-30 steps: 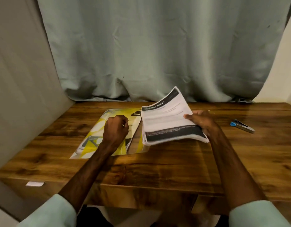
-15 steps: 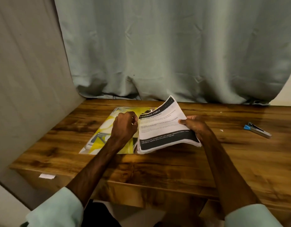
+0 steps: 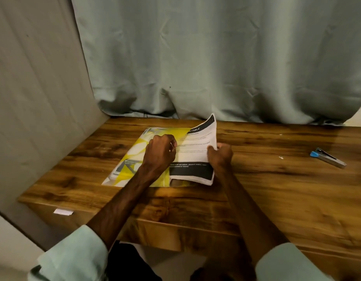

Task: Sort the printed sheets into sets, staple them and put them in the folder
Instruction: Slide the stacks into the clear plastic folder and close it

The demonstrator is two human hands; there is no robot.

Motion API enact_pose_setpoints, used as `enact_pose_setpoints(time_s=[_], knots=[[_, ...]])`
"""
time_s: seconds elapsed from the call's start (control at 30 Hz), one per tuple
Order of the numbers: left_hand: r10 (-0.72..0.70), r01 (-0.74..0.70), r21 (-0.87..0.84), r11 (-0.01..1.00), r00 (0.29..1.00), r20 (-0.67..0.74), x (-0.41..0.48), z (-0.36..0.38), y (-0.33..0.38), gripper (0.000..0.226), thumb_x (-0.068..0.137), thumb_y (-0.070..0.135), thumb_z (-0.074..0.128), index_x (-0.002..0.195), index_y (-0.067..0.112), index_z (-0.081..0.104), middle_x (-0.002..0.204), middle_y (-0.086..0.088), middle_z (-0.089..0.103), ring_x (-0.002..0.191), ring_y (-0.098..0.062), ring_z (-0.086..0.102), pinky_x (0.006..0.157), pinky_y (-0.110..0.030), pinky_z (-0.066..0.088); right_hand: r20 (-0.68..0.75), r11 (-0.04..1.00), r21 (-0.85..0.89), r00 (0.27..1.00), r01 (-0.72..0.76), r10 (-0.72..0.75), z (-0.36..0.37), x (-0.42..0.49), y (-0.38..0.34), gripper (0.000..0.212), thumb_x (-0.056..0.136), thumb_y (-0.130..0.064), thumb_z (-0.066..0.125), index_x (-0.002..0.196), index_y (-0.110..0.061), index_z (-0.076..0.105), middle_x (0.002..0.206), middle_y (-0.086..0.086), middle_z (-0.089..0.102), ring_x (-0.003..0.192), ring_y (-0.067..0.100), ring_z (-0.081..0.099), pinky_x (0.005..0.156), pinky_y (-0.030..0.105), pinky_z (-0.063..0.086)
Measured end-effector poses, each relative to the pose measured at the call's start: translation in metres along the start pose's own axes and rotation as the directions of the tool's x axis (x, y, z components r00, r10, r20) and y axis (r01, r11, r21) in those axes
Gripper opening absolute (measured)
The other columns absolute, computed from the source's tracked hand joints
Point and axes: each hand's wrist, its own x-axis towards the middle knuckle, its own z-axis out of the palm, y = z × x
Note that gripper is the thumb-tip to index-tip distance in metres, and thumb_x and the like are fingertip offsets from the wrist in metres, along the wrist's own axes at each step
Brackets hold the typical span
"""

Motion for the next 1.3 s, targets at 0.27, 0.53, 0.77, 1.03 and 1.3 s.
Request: enact_pose_setpoints(time_s=[0.27, 0.53, 0.77, 1.03, 1.3], knots=[[-0.025, 0.025, 0.010, 1.000, 1.000, 0.004, 0.000, 0.003, 0.003, 0.007, 0.086, 0.015, 0.073, 0.089, 0.021, 0.071, 0.083, -0.001, 0.074, 0.074, -0.022, 0.070, 0.067, -0.036, 0.060, 0.122, 0.988, -0.116, 0.989, 0.099, -0.085, 0.042, -0.028, -0.006, 0.035, 0.098, -0.023, 0.064, 0.122, 0.003, 0.064, 0.128, 0.019, 0.066, 0.115, 0.033, 0.064, 0.090, 0.035, 0.051], [-0.039, 0.039, 0.003, 0.999, 0.999, -0.010, 0.000, 0.006, -0.001, 0.008, 0.084, 0.016, 0.073, 0.087, 0.023, 0.071, 0.081, 0.000, 0.074, 0.076, -0.023, 0.069, 0.066, -0.040, 0.060, 0.296, 0.966, -0.254, 0.955, 0.047, 0.032, 0.042, -0.026, -0.004, 0.033, 0.102, -0.022, 0.054, 0.126, 0.001, 0.057, 0.133, 0.018, 0.062, 0.116, 0.034, 0.063, 0.078, 0.035, 0.054], [-0.051, 0.051, 0.001, 0.999, 0.999, -0.009, -0.001, 0.012, -0.003, 0.008, 0.082, 0.017, 0.071, 0.085, 0.024, 0.071, 0.081, -0.003, 0.074, 0.073, -0.025, 0.069, 0.064, -0.039, 0.059, 0.203, 0.994, -0.097, 0.977, -0.041, 0.060, 0.037, -0.020, 0.011, 0.026, 0.084, -0.013, 0.080, 0.106, -0.002, 0.071, 0.117, 0.013, 0.072, 0.095, 0.028, 0.074, 0.071, 0.039, 0.064], [-0.050, 0.049, -0.011, 0.999, 0.999, -0.005, 0.001, 0.013, -0.003, 0.008, 0.082, 0.016, 0.071, 0.085, 0.024, 0.070, 0.080, -0.003, 0.073, 0.071, -0.024, 0.069, 0.064, -0.039, 0.059, 0.080, 0.998, 0.006, 0.995, -0.059, 0.058, 0.053, -0.026, 0.018, 0.021, 0.080, -0.009, 0.081, 0.094, 0.004, 0.075, 0.103, 0.015, 0.075, 0.091, 0.029, 0.073, 0.076, 0.032, 0.060], [-0.043, 0.043, -0.006, 0.999, 0.999, -0.004, -0.001, 0.014, -0.004, 0.007, 0.084, 0.016, 0.073, 0.086, 0.022, 0.071, 0.081, -0.004, 0.074, 0.072, -0.024, 0.070, 0.065, -0.039, 0.061, 0.188, 0.975, -0.201, 0.981, 0.094, -0.055, 0.063, -0.026, 0.014, 0.019, 0.092, -0.019, 0.073, 0.095, 0.000, 0.072, 0.091, 0.010, 0.076, 0.067, 0.024, 0.075, 0.065, 0.039, 0.064]])
